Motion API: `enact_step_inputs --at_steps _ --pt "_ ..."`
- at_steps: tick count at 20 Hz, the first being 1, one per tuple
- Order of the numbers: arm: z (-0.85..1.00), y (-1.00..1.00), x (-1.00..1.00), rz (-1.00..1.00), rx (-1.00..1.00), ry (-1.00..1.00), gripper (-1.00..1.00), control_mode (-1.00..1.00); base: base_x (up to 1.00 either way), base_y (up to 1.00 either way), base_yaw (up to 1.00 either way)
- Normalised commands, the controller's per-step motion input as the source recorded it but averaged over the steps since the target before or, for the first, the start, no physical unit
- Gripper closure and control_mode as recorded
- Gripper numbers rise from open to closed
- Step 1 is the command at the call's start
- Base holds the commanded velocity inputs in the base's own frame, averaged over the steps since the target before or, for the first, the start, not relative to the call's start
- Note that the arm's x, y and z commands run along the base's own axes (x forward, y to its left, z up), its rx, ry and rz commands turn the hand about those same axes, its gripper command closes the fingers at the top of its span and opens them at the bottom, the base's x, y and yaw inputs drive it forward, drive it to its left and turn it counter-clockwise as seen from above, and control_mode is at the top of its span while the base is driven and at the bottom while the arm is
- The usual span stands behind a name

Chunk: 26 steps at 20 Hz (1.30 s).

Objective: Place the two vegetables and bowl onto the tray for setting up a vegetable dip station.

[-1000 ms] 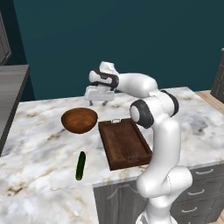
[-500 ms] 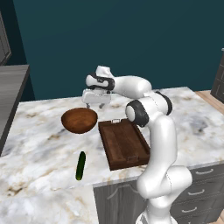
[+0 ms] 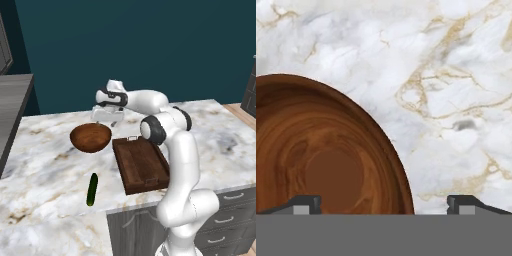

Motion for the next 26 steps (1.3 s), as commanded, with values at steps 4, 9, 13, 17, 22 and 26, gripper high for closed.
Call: enact_step_inputs --at_steps 4,9,13,17,22,26 --pt "-0.25 0.07 0.1 -0.01 0.0 0.0 -1.0 -1.0 0.0 0.0 0.0" --pt "-0.23 0.07 0.15 -0.01 0.0 0.0 -1.0 -1.0 0.0 0.0 0.0" --pt "-0.21 0.09 0.2 -0.01 0.0 0.01 -1.0 -1.0 0.0 0.0 0.0" --pt "-0.17 0.12 0.16 0.0 0.0 0.01 -1.0 -1.0 0.0 0.0 0.0" --pt "-0.14 0.17 0.04 0.0 0.0 0.02 1.0 -1.0 0.0 0.0 0.0" --pt "-0.03 0.1 -0.01 0.0 0.0 0.0 1.0 -1.0 0.0 0.0 0.0"
